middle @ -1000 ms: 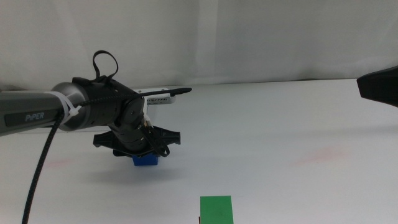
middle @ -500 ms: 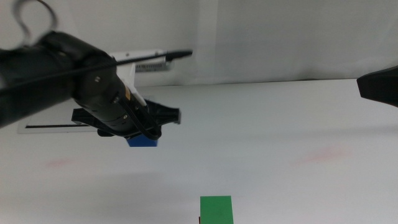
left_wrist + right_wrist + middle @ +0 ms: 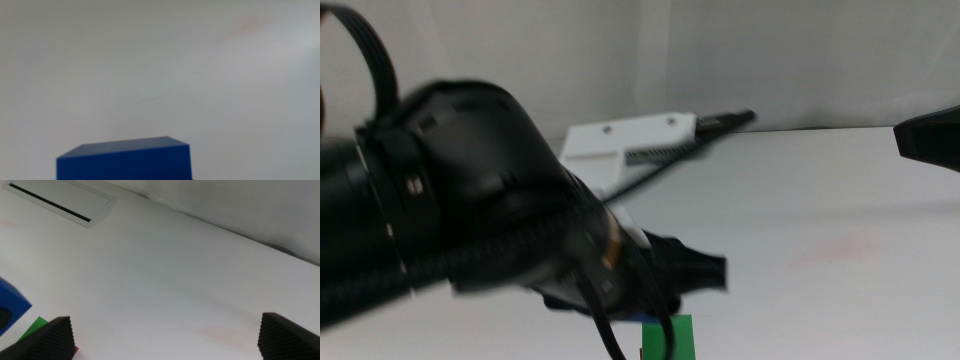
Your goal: Stack red cubes first, then green, then blue cubes in a specific spot.
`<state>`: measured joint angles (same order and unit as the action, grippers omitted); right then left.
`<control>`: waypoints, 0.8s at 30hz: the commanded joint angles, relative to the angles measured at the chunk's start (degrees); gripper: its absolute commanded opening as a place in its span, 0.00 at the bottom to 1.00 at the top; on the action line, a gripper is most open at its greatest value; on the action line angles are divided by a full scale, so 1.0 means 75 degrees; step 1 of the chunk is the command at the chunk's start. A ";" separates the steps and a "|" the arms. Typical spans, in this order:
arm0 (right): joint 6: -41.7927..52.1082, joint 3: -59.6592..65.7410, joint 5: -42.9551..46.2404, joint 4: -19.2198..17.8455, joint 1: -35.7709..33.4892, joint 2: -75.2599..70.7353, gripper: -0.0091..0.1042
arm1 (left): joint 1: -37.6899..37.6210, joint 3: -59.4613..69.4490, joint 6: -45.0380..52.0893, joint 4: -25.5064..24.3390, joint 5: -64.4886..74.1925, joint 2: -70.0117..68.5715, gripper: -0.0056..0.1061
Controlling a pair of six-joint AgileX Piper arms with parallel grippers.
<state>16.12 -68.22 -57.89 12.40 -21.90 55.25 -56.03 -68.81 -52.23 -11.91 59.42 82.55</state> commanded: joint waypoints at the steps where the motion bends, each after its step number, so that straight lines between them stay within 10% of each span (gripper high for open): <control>1: 0.0045 -0.0018 0.0007 0.0000 0.0035 -0.0025 0.98 | -0.0392 -0.0018 -0.0786 -0.0345 0.0218 -0.0058 0.02; 24: 0.0032 -0.0018 -0.0057 0.0099 0.0035 -0.0025 0.98 | -0.0893 -0.1432 -0.1185 -0.0661 0.1280 0.1640 0.02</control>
<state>16.23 -68.22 -58.33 13.04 -21.90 55.25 -62.37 -78.89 -59.13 -16.33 67.56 94.27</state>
